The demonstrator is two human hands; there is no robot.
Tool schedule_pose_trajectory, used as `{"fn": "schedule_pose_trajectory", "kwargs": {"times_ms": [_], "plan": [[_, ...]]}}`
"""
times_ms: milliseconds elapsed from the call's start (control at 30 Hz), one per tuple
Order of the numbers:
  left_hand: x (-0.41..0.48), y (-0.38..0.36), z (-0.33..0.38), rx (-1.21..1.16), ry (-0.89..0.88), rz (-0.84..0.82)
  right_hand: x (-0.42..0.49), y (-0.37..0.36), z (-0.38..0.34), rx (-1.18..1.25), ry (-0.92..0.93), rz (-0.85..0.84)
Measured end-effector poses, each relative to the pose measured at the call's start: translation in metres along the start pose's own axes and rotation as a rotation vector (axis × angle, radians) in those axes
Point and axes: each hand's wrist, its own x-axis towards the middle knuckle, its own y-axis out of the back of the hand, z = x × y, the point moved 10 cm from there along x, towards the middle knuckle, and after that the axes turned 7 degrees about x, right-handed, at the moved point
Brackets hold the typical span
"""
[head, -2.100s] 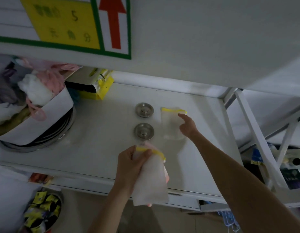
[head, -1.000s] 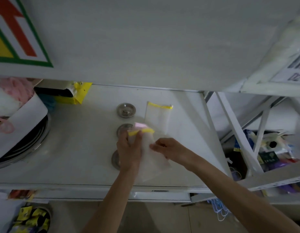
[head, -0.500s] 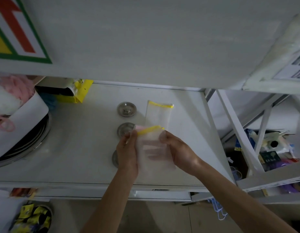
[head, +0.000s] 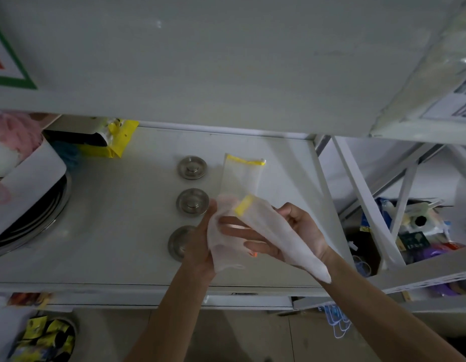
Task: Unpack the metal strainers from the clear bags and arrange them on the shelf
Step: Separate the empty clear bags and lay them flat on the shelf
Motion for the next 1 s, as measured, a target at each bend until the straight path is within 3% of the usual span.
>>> {"fn": "schedule_pose_trajectory", "kwargs": {"times_ms": [67, 167, 233, 367, 433, 533, 733, 867, 1000], "plan": [[-0.004, 0.001, 0.003, 0.003, -0.005, 0.030, -0.003, 0.004, -0.005, -0.090, 0.033, 0.029], [-0.004, 0.031, 0.021, 0.159, -0.212, 0.230, -0.006, 0.012, -0.030, -0.237, 0.148, 0.091], [-0.004, 0.039, 0.028, 0.148, -0.230, 0.230, 0.001, 0.023, -0.055, -0.254, 0.231, 0.137], [-0.009, 0.017, 0.019, -0.123, -0.061, -0.079, 0.012, 0.110, -0.127, -0.671, 0.499, 0.664], [-0.012, 0.022, 0.020, -0.059, -0.112, -0.070, 0.011, 0.150, -0.155, -0.943, 0.535, 0.925], [-0.023, 0.038, 0.026, 0.087, -0.202, 0.109, 0.009, 0.180, -0.177, -1.252, 0.480, 1.187], [-0.030, 0.035, 0.021, 0.115, -0.188, 0.076, 0.028, 0.163, -0.192, -1.558, 0.465, 1.238], [-0.036, 0.041, 0.024, 0.166, -0.284, 0.168, 0.047, 0.151, -0.194, -1.901, 0.300, 1.287], [-0.040, 0.033, 0.023, 0.183, -0.302, 0.169, 0.048, 0.152, -0.193, -1.979, 0.186, 1.352]]}}
